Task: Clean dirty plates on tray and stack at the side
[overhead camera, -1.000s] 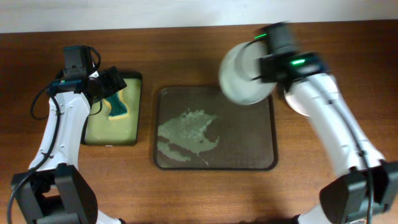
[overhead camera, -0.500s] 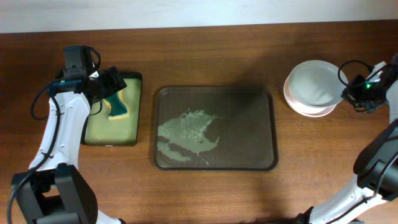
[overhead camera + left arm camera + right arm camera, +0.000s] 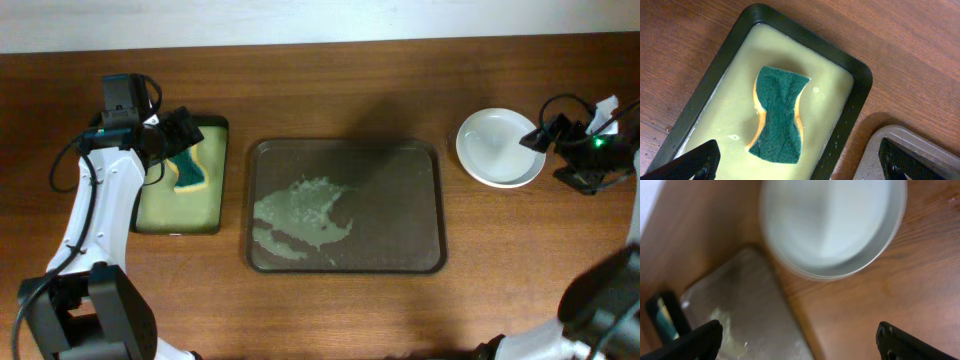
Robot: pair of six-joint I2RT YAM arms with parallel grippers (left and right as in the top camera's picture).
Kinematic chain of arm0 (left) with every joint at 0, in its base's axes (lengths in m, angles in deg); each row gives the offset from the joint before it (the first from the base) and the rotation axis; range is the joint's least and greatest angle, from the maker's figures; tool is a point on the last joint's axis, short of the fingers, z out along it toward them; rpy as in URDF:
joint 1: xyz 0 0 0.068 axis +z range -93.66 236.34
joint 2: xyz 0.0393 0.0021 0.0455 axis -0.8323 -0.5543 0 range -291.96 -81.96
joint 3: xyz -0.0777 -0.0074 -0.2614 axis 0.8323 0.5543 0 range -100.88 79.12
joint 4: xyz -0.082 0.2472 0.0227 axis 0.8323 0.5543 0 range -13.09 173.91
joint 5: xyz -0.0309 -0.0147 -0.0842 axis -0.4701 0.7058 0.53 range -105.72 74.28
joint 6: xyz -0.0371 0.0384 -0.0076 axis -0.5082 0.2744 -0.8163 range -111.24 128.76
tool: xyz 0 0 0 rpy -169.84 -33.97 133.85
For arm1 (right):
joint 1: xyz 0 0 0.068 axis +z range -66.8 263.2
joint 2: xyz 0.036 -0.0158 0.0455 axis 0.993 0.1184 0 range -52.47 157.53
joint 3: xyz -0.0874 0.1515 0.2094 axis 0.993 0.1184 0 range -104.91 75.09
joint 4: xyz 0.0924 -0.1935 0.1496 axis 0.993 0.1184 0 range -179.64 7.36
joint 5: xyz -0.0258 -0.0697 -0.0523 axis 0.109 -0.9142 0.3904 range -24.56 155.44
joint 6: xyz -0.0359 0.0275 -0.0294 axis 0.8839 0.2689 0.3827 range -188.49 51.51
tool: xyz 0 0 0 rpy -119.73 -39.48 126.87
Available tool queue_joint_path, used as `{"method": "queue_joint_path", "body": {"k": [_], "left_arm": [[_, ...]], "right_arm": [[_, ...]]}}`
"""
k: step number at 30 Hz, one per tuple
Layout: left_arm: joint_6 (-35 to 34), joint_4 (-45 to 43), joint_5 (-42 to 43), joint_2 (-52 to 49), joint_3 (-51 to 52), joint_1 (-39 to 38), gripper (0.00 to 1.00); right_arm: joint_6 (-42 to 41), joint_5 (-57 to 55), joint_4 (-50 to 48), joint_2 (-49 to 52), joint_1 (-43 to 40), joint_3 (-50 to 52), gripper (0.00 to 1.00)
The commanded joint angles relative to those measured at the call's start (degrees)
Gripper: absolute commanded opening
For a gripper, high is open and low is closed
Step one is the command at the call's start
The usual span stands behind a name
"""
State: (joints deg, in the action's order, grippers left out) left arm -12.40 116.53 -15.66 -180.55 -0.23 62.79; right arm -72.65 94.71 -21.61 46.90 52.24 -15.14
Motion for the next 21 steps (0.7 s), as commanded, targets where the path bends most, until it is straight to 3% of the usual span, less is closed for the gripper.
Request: {"method": "queue_joint_path", "body": {"k": [1,5,8,18,21], "left_arm": [[0.26,-0.04,0.17,0.15,-0.31,0.31,0.99],[0.26,-0.04,0.17,0.15,-0.31,0.31,0.99],[0.26,-0.04,0.17,0.13,-0.31,0.31,0.99],[0.26,-0.04,0.17,0.15,-0.31,0.31,0.99],[0.26,-0.04,0.17,0.15,-0.31,0.31,0.99]], "right_arm": [[6.16,-0.22,4.26,-13.97,3.65,5.49,0.99],[5.75,-1.22,12.00,-27.39,7.41,12.70,0.98],[5.20,-1.42,16.22,-31.87,8.50,13.09,0.98],[5.22,-4.04,15.98,-30.91,8.50,13.70,0.98],[5.22,-3.98,10.84,-32.15,9.01,17.00,0.98]]}}
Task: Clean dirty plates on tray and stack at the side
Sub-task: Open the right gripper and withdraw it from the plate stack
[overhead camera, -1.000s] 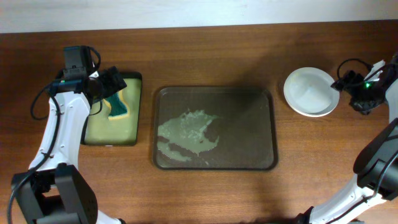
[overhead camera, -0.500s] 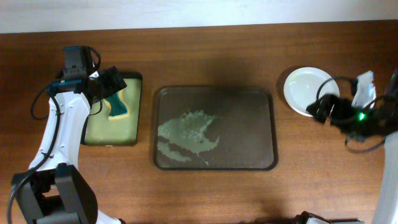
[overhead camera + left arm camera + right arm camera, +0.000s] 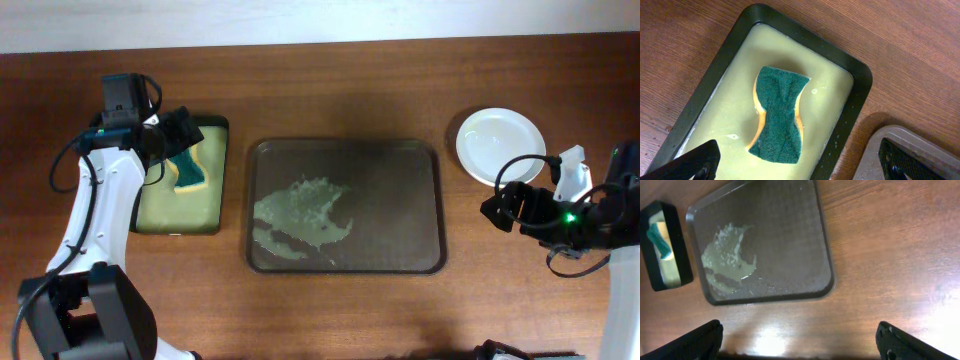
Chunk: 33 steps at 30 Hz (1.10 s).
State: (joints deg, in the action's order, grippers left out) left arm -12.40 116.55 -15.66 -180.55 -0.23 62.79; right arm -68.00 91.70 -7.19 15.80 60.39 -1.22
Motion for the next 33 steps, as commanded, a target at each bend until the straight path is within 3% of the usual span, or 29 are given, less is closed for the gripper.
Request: {"method": "queue_joint_path", "body": {"k": [1,3,6,8,11,16,21,27,33], "left_arm": [[0.26,-0.07,0.17,0.15,-0.31,0.31,0.99],[0.26,-0.07,0.17,0.13,-0.31,0.31,0.99],[0.26,-0.07,0.17,0.15,-0.31,0.33,0.99],[0.26,-0.07,0.17,0.15,-0.31,0.35,1.00],[0.26,-0.07,0.17,0.15,-0.31,0.35,0.99],[0.26,-0.04,0.17,0.15,-0.31,0.35,1.00],[0.26,-0.04,0.17,0.15,-0.31,0.37,0.99],[0.26,-0.04,0.17,0.13,-0.31,0.35,0.99],[0.26,-0.04,0.17,0.15,-0.31,0.35,0.99]], "right_arm": [[0.59,-0.79,-8.52,-2.91,2.51,5.99,0.98],[0.59,-0.83,-19.58,-7.80,7.82,12.70,0.98],[0.85,-1.51,-51.28,-22.47,22.16,32.17,0.98],[0.81,-1.46,-65.00,-30.64,25.31,42.34,0.98],[0.81,-3.06,-75.95,-42.97,25.31,54.90,0.98],[0.79,-7.98,-79.95,-57.00,25.42,65.94,0.98],[0.76,-15.85,-80.37,-66.86,25.42,70.40,0.98],[0.55,-19.65,-86.49,-68.08,25.42,75.67,0.98],[0.57,-24.98,-81.31,-68.08,25.42,76.00,0.98]]}}
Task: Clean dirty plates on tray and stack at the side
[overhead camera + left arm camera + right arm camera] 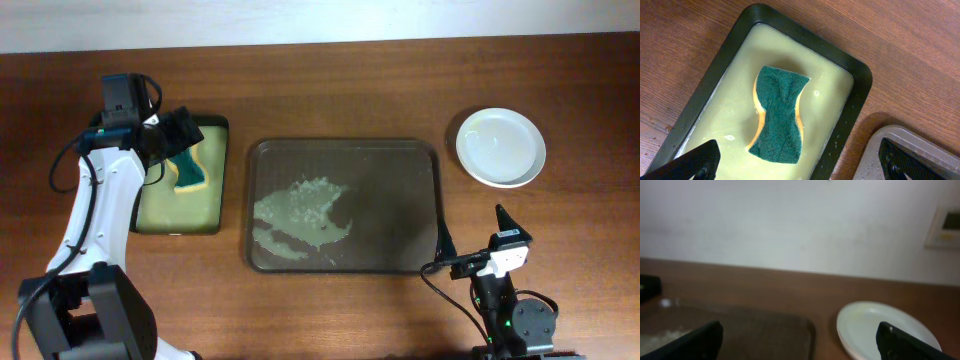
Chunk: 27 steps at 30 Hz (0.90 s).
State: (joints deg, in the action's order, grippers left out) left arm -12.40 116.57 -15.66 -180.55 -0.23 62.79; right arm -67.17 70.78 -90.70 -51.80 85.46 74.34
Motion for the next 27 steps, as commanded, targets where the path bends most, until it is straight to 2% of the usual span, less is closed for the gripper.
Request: {"method": "queue_joint_path", "body": {"k": [1,20,25,27], "left_arm": [[0.26,-0.09,0.17,0.13,-0.31,0.35,0.99],[0.26,-0.09,0.17,0.15,-0.31,0.35,0.99],[0.28,6.86,-0.33,1.77,0.00,-0.07,0.99],[0.57,6.86,-4.00,5.84,3.61,-1.86,0.99]], "right_arm": [[-0.28,-5.70,6.08,-0.48,0.35,0.44,0.98],[0.17,-6.01,5.75,-0.46,0.31,0.44,0.98],[0.17,-6.01,5.77,-0.46,0.31,0.44,0.98],[0.17,-6.01,5.77,-0.46,0.31,0.44,0.98]]}}
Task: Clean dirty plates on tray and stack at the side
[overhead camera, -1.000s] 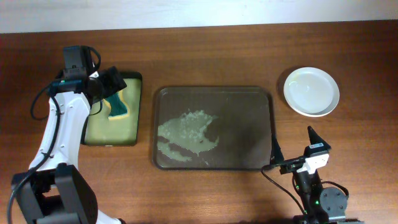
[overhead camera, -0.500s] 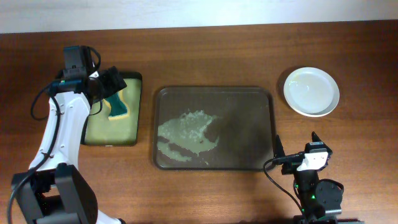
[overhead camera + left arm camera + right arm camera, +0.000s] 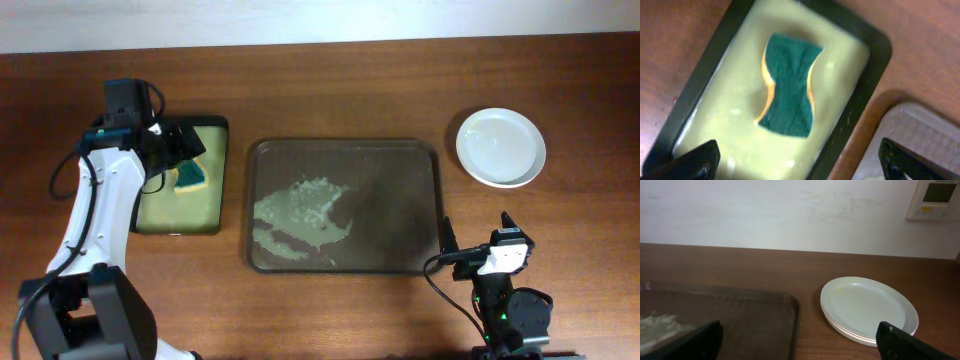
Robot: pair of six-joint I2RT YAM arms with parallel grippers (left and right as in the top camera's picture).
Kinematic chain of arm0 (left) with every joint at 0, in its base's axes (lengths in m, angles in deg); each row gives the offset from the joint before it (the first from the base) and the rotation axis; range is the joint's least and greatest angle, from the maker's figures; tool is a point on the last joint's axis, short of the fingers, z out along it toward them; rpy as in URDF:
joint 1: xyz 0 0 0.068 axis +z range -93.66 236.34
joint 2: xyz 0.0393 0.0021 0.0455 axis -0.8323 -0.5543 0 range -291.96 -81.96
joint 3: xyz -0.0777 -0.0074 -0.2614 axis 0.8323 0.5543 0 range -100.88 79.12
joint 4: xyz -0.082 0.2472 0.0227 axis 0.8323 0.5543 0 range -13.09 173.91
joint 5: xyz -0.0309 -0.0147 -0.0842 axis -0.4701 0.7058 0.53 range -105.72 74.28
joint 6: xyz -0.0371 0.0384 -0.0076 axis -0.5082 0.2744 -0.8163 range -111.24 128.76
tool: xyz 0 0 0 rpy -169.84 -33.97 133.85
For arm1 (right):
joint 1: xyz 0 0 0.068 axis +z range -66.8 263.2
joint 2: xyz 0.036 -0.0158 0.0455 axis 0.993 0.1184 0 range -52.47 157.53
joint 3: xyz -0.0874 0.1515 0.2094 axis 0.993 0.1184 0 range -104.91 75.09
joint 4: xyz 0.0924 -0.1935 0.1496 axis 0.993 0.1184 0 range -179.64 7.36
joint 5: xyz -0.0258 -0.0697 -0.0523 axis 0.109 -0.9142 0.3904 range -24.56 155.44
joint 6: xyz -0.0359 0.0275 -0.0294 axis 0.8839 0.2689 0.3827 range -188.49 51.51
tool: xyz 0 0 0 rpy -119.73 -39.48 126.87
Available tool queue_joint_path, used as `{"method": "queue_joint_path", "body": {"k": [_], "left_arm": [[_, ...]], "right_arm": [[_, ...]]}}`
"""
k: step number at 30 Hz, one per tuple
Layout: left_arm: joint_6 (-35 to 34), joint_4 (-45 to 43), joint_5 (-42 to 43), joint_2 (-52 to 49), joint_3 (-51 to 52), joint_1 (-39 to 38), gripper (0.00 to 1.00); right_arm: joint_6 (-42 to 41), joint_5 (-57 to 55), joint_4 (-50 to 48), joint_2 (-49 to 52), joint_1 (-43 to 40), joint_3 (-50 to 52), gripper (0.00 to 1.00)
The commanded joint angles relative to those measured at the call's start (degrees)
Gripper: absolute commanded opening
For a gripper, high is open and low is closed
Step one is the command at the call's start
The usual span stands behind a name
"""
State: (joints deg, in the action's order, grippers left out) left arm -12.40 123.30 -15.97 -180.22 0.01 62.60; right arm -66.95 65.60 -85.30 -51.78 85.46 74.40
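The dark tray (image 3: 400, 200) lies mid-table with a patch of pale foam (image 3: 300, 210) on its left half; no plate is on it. A stack of white plates (image 3: 501, 147) sits on the wood to its right, also in the right wrist view (image 3: 867, 305) beside the tray's corner (image 3: 740, 310). My right gripper (image 3: 475, 238) stands open and empty at the table's front edge, facing the back wall (image 3: 800, 340). My left gripper (image 3: 175, 148) hangs open over the green sponge (image 3: 788, 84), not touching it (image 3: 800, 160).
The sponge floats in a black tub (image 3: 215, 180) of yellowish soapy water left of the tray, also in the left wrist view (image 3: 865, 85). A white wall with a small panel (image 3: 936, 197) stands behind the table.
My left gripper has shifted a little over the tub, so the sponge now sits higher and blurred in its view. The right gripper has stayed at the front edge, open.
My right gripper was open right at the plate stack. Then it was over the table nearer the front, right of the tray. Then it stood at the front edge facing the wall, as now. My left gripper stayed open above the sponge.
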Motion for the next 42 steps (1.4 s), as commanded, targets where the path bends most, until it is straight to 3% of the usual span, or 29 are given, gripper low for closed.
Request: {"method": "queue_joint_path", "body": {"k": [1,5,7,10,16,20,26,31,37,39,42], "left_arm": [[1.62,-0.96,-5.42,7.82,6.05,-2.51,0.99],[7.67,-10.60,-6.01,18.99,20.22,-4.81,0.99],[8.07,-19.82,-6.03,30.21,33.03,-5.03,0.99],[8.00,-26.91,-6.03,45.20,46.27,-4.98,1.00],[8.00,-24.68,-6.03,70.42,56.43,-4.98,1.00],[8.04,-24.70,-6.49,82.07,61.57,-5.01,0.99],[8.02,-31.52,-6.47,91.69,69.96,-4.98,1.00],[8.00,-48.81,-5.44,95.95,78.68,-5.01,0.99],[10.40,-42.51,-4.92,97.98,78.64,-5.05,0.99],[16.83,-41.57,0.15,97.98,78.60,-5.05,0.99],[20.83,-41.59,1.36,97.98,78.58,-5.14,0.99]], "right_arm": [[-0.04,-0.83,0.37,-0.48,0.31,0.37,0.98],[-0.04,-0.83,0.35,-0.48,0.31,0.37,0.98],[-0.04,-0.83,0.35,-0.48,0.31,0.37,0.98],[-0.04,-0.83,0.35,-0.48,0.31,0.37,0.98],[-0.04,-0.83,0.37,-0.48,0.31,0.37,0.98],[-0.04,-0.83,0.37,-0.48,0.31,0.37,0.98],[-0.04,-0.83,0.35,-0.48,0.31,0.37,0.98],[-0.04,-0.83,0.37,-0.48,0.31,0.37,0.98],[-0.04,-0.83,0.35,-0.48,0.31,0.37,0.99],[-0.04,-0.83,0.37,-0.48,0.31,0.37,0.98],[-0.04,-0.83,0.37,-0.48,0.31,0.37,0.98]]}}
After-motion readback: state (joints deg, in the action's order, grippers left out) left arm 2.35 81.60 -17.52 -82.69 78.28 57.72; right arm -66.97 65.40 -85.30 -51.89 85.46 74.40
